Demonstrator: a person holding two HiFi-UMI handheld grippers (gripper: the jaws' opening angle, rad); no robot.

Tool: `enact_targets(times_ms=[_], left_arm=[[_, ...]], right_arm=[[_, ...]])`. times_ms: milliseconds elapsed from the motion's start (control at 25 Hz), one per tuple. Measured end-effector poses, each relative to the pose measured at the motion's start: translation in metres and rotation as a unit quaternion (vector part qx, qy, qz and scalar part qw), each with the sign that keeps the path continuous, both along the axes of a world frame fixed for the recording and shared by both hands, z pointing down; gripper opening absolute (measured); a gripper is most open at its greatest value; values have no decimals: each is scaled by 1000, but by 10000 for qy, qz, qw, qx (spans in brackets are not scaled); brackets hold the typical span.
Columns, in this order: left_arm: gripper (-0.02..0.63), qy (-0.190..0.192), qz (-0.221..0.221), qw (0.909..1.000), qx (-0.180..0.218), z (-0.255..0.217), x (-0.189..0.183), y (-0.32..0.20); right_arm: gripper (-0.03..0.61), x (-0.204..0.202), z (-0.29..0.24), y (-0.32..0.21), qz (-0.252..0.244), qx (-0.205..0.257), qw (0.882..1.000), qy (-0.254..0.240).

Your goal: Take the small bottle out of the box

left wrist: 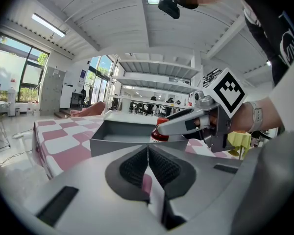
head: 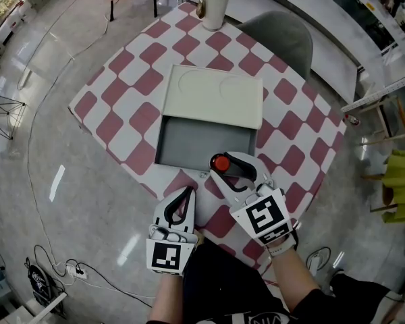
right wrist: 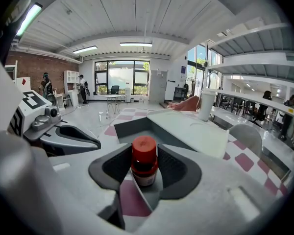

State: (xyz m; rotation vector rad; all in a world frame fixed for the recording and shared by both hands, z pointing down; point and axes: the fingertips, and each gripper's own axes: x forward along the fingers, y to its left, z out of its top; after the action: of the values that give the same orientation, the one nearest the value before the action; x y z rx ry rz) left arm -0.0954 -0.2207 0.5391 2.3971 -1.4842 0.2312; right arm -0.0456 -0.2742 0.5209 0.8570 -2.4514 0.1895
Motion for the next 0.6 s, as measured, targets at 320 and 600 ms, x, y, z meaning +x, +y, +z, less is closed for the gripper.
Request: enact_targets(times_ms=[320, 600], left_arm=[[14, 22, -18, 10000, -90, 8, 1, 6], [14, -7, -145, 9999, -74, 7, -4, 12]], right_arm=[[146, 2, -1, 2, -43, 160, 9999, -32], [144, 6, -11, 3, 39, 255, 9993, -275]])
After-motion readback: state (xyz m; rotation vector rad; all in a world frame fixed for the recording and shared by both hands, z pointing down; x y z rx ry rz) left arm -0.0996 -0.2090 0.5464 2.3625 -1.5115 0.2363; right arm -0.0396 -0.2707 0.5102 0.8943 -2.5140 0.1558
